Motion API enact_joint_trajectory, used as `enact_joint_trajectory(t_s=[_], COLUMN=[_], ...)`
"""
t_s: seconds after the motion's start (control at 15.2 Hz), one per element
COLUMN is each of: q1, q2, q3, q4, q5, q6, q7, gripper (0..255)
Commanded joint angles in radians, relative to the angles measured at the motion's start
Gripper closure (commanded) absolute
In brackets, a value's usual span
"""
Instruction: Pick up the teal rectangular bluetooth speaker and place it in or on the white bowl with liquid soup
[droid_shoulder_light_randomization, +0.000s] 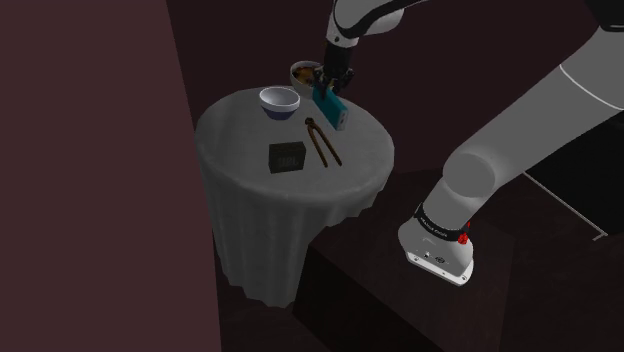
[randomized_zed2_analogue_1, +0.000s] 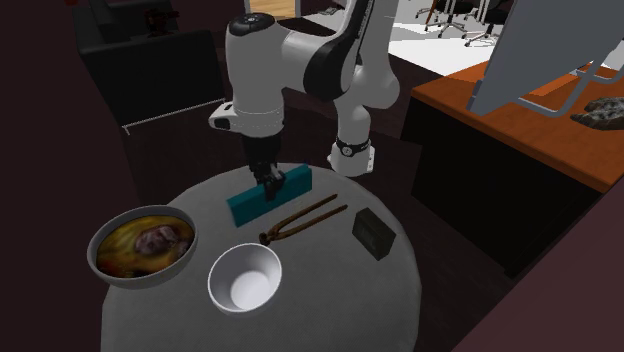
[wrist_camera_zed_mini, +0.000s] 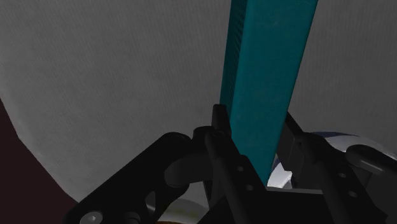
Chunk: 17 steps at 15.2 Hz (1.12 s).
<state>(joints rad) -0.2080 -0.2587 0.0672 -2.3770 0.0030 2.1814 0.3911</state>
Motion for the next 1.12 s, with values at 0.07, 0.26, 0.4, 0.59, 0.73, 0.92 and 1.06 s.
enact_joint_trajectory(t_s=[0.07, 0.26, 0.4, 0.59, 0.73, 0.92, 1.06], q1=[0.001, 0.001, 0.001, 0.001, 0.001, 0.001, 0.000], q2=[-0.016, -0.030, -0.038, -0.048, -0.053, -0.060, -0.063], q3=[0.000, -0.001, -0.001, -0.002, -0.002, -0.003, -0.003], q4=[0.026, 0.054, 0.074, 0.106, 0.128, 0.162, 0.184], q5=[0.001, 0.002, 0.002, 0.003, 0.003, 0.003, 0.003], q6=[-0.042, -0.084, -0.112, -0.154, -0.181, -0.222, -0.247], q7=[0.000, -0.001, -0.002, -0.003, -0.003, -0.004, -0.004], gripper=[255, 255, 255, 255, 255, 255, 255])
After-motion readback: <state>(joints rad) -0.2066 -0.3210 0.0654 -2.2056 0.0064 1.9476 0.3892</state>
